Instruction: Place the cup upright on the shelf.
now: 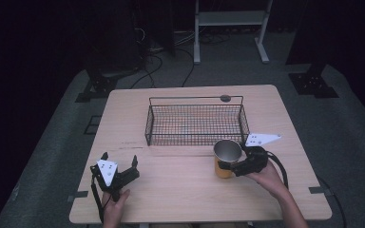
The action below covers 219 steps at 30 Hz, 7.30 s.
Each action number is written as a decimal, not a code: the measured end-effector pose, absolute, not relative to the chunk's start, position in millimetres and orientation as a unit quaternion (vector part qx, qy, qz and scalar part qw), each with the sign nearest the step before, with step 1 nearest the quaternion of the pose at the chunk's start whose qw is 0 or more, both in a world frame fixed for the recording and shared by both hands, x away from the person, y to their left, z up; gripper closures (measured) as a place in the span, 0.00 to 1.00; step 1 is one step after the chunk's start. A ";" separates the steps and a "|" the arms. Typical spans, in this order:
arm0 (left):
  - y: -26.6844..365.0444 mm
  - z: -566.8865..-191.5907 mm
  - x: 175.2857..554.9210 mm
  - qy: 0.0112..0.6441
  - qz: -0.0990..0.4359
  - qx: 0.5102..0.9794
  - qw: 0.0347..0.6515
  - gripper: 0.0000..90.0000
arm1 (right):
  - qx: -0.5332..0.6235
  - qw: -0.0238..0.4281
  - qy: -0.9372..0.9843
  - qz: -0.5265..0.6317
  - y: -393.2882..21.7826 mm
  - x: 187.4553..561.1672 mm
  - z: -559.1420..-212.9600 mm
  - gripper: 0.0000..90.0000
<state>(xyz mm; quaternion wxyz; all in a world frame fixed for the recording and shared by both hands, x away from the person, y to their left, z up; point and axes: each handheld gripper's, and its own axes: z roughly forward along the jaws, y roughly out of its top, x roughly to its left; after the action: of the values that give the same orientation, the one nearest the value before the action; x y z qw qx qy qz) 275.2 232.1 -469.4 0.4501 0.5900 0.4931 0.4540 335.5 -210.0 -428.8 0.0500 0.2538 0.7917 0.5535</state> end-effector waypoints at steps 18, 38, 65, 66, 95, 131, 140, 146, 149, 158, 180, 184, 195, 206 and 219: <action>232.3 -469.4 275.3 0.493 0.454 0.590 0.450 0.00 | 0.242 0.037 0.789 0.563 -206.8 350.2 -400.8 0.14; 232.3 -469.4 275.2 0.493 0.453 0.591 0.450 0.00 | 0.233 0.049 0.786 0.571 -201.1 366.6 -371.6 0.14; 232.7 -469.3 275.2 0.494 0.452 0.590 0.450 0.00 | 0.239 0.056 0.787 0.566 -194.2 399.9 -342.2 0.14; 232.8 -469.3 275.2 0.494 0.452 0.590 0.450 0.00 | 0.239 0.057 0.787 0.566 -193.6 401.5 -341.3 0.14; 233.3 -469.2 275.4 0.494 0.451 0.590 0.453 0.00 | 0.258 0.061 0.797 0.542 -175.5 453.5 -340.9 0.14; 234.1 -469.1 275.4 0.495 0.449 0.590 0.454 0.00 | 0.257 0.043 0.815 0.518 -147.5 496.5 -353.5 0.14; 234.2 -469.1 275.4 0.496 0.449 0.589 0.454 0.00 | 0.259 0.035 0.817 0.514 -148.1 501.6 -364.0 0.13; 234.3 -469.1 275.5 0.496 0.448 0.588 0.456 0.00 | 0.266 0.033 0.818 0.509 -146.8 506.8 -371.2 0.13; 234.4 -469.2 275.5 0.496 0.448 0.588 0.456 0.00 | 0.266 0.035 0.820 0.506 -146.4 509.0 -374.1 0.13; 234.3 -469.1 275.5 0.495 0.448 0.588 0.456 0.00 | 0.281 0.031 0.825 0.489 -144.0 516.4 -387.0 0.13; 235.2 -469.0 275.6 0.497 0.446 0.587 0.458 0.00 | 0.279 0.048 0.842 0.460 -129.0 525.7 -412.2 0.11; 235.6 -469.0 275.6 0.497 0.445 0.587 0.459 0.00 | 0.272 0.053 0.843 0.460 -128.5 525.2 -413.5 0.11; 235.2 -469.0 275.7 0.496 0.445 0.588 0.458 0.00 | 0.250 0.070 0.846 0.465 -131.4 518.4 -417.8 0.07; 235.0 -469.0 275.7 0.496 0.446 0.588 0.457 0.00 | 0.251 0.079 0.842 0.472 -132.8 515.4 -416.5 0.01; 235.1 -469.0 276.0 0.497 0.446 0.588 0.457 0.00 | 0.261 0.083 0.836 0.475 -128.5 512.9 -413.5 0.00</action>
<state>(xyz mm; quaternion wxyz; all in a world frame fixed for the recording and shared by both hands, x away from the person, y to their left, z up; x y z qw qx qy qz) 276.0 235.1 -469.0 0.4566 0.5884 0.4968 0.4455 512.9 -128.5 -413.5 0.0834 0.2612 0.8363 0.4748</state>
